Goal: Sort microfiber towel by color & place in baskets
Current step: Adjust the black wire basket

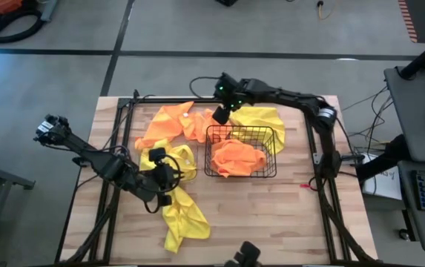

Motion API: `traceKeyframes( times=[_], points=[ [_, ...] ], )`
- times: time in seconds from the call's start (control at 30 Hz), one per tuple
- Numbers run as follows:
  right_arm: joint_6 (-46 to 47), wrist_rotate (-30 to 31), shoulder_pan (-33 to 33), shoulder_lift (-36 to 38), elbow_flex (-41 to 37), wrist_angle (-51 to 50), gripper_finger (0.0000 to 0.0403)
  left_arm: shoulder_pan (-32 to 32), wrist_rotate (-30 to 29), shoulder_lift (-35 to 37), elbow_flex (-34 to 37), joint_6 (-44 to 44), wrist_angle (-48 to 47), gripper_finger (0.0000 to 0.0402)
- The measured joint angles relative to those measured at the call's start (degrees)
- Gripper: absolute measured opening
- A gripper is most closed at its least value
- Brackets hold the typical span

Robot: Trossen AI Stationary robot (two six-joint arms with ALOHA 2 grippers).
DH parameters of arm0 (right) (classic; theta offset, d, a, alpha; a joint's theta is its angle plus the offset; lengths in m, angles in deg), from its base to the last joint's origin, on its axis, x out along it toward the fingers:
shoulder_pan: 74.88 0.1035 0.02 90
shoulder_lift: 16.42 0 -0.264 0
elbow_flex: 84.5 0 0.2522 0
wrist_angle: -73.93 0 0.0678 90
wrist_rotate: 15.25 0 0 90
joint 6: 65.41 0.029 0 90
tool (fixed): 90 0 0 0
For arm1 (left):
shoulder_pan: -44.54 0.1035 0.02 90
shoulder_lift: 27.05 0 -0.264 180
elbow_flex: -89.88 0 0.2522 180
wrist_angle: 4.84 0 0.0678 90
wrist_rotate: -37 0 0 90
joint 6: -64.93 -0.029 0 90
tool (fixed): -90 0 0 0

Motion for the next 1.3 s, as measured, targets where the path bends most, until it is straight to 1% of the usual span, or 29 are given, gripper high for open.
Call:
traceKeyframes(
  times=[0.13, 0.27, 0.47, 0.63, 1.0, 1.13, 1.23, 1.3],
  points=[
    [0.9, 0.0, 0.0, -3.8, 0.0, 0.3, 0.0264, 0.0, -1.2, 0.0, 0.1, 0.6, 0.0, 0.0038],
    [1.9, -0.2, 0.0, -6.4, 0.0, 1.0, 0.0286, 0.0, -1.2, 0.0, 0.1, 0.8, 0.0, 0.0038],
    [2.4, -0.5, 0.0, -8.5, 0.2, 5.3, 0.0297, 0.0, -1.2, 0.0, 0.1, 2.2, 0.0, 0.0038],
    [2.3, 0.2, 0.0, -8.7, 0.0, 5.1, 0.0295, 0.0, -1.3, 0.0, 0.1, 2.4, 0.0, 0.0038],
    [2.7, 0.4, 0.3, -5.6, -0.1, 3.8, 0.0293, 0.0, -1.3, 0.0, 0.1, 2.3, -0.1, 0.0038],
    [2.7, 0.2, 0.4, -3.1, -0.1, 3.5, 0.0294, 0.0, -1.3, 0.0, 1.0, 2.3, 0.5, 0.0038],
    [2.7, 0.2, 0.4, -0.3, -0.1, 1.9, 0.0295, 0.0, -0.4, 0.0, 3.0, 0.5, 5.0, 0.0038],
    [2.7, 0.2, 0.5, 2.3, -0.1, 0.4, 0.0294, 0.0, 1.6, 0.0, 4.6, -2.6, 10.2, 0.0038]
  ],
)
